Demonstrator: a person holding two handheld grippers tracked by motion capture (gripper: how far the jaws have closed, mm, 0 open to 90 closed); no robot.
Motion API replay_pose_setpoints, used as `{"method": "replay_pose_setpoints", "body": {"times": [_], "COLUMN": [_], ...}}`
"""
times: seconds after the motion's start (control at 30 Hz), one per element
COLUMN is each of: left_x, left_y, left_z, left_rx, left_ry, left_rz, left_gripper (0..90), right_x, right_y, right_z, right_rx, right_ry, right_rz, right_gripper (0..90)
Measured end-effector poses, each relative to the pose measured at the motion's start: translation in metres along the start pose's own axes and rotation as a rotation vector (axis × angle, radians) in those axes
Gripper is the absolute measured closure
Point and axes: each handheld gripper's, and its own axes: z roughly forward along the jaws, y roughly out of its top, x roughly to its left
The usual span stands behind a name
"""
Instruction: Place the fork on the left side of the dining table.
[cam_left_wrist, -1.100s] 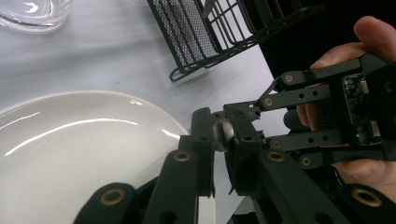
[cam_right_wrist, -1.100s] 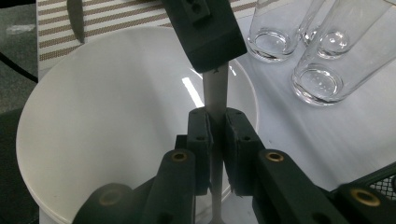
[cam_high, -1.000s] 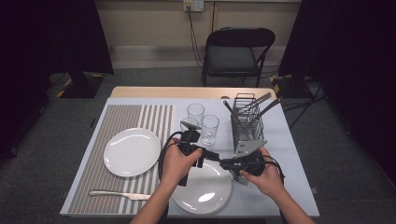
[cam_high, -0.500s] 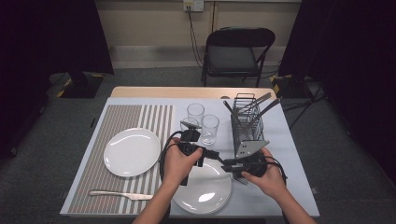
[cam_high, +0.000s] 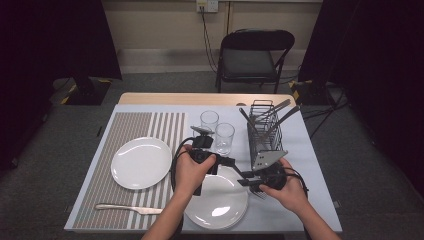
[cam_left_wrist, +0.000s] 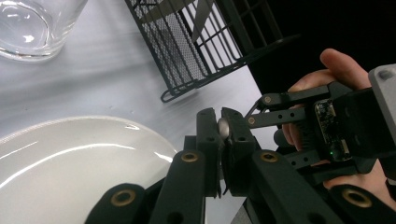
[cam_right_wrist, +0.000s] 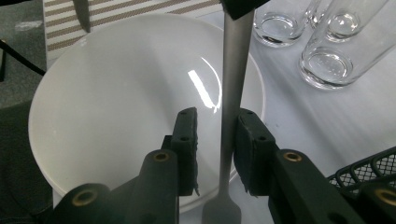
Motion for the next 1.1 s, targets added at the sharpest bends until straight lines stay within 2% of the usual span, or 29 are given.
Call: {"method": "replay_pose_setpoints", "body": {"times": [0.2,0.27,0.3,0.4,0.5,0.53,0.63,0.77,1.1], "left_x": [-0.003,-0.004,-0.003,-0.004,-0.002,-0.002,-0.004,-0.002,-0.003], "left_y": [0.004,0.005,0.006,0.007,0.008,0.008,0.011,0.015,0.017], "left_z": [-0.007,-0.009,-0.01,-0.013,-0.016,-0.017,-0.022,-0.027,-0.031], "left_rx": [-0.009,-0.013,-0.004,-0.006,-0.022,-0.031,-0.047,-0.054,-0.07], "left_ry": [-0.022,-0.023,-0.018,-0.03,-0.042,-0.056,-0.063,-0.074,-0.047], "left_rz": [-0.007,-0.001,0.016,-0.013,-0.007,-0.015,-0.018,-0.025,-0.017], "left_gripper": [87.1,87.1,87.1,87.1,87.1,87.1,87.1,87.1,87.2], "right_x": [0.002,0.003,0.004,0.005,0.005,0.005,0.005,0.007,0.015], "right_y": [0.007,0.009,0.01,0.012,0.012,0.012,0.011,0.014,0.023], "right_z": [-0.005,-0.006,-0.006,-0.007,-0.007,-0.006,-0.003,-0.004,0.003], "right_rx": [-0.02,-0.027,-0.027,-0.025,-0.027,-0.019,0.002,-0.015,-0.005], "right_ry": [0.011,0.016,0.015,0.017,0.02,0.02,0.02,0.016,0.028], "right_rz": [-0.005,-0.009,-0.015,-0.018,-0.014,-0.008,-0.013,-0.016,-0.052], "right_gripper": [70.4,69.3,68.5,67.6,63.7,61.9,61.2,58.9,57.5]}}
